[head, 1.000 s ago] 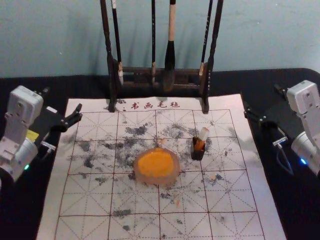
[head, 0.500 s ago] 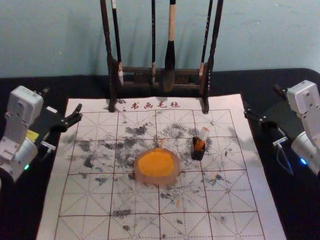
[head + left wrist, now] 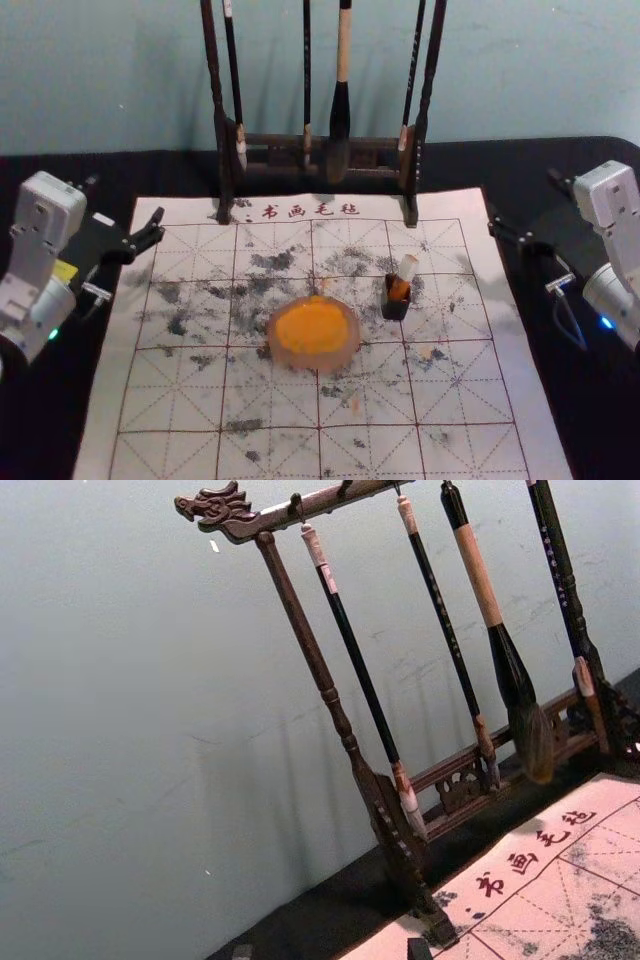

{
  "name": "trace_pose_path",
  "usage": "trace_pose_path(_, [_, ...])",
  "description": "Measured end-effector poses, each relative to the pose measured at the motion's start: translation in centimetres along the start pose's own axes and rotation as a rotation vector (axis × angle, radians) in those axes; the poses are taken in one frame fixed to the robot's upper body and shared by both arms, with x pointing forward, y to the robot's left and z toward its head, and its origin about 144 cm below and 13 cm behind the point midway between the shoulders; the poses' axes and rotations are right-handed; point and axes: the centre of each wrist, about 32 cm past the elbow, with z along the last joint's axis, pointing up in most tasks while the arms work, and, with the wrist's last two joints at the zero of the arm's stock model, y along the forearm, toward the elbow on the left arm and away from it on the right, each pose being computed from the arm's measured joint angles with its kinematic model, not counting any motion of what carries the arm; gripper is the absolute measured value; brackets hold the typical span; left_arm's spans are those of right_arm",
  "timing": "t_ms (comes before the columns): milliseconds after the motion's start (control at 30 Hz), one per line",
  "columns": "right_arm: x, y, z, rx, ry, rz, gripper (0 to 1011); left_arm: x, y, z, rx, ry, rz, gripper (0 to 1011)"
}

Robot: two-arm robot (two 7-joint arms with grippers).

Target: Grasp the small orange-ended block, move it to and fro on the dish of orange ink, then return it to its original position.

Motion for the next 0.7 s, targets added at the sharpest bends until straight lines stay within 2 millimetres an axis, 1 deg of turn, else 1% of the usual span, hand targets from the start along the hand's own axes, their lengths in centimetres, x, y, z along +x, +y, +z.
trace_pose_path(433, [0.0, -0.2, 0.2, -0.011, 0.014, 0.010, 1002, 0.0, 0.0, 0.0, 0.000, 0.000, 0.000, 1001])
trace_pose_path(533, [-0.1, -0.7, 0.7, -0.033, 0.056, 0.037, 1002, 0.0, 0.0, 0.0, 0.000, 0.000, 0.000, 1001])
trace_pose_path(700, [-0.5, -1.7, 2.2, -0.083, 0.185, 0.113, 1002, 0.0, 0.0, 0.0, 0.000, 0.000, 0.000, 1002])
